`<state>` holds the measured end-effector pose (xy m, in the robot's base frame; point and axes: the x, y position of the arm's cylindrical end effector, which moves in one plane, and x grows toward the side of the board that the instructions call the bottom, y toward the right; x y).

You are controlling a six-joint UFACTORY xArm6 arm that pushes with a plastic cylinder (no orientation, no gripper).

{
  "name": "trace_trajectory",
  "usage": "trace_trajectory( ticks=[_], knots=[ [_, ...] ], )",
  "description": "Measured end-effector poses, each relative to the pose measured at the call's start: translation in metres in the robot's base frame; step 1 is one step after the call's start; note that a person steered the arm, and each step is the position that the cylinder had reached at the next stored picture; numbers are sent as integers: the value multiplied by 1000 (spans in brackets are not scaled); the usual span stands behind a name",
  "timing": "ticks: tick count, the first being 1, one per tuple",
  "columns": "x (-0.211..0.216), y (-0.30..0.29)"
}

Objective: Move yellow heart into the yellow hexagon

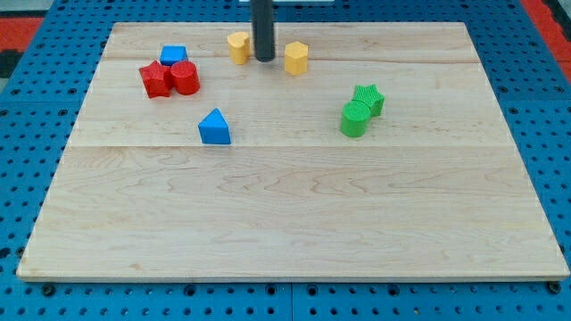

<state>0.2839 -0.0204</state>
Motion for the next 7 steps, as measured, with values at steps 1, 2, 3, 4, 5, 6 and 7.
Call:
trace_trajectory(
  ticks=[1,2,3,4,5,6,7],
  knots=[
    [7,-25],
    [-14,-77],
    [-43,-108],
    [-38,-51],
    [-9,22],
    [-32,-16],
    [-90,-71]
  ],
)
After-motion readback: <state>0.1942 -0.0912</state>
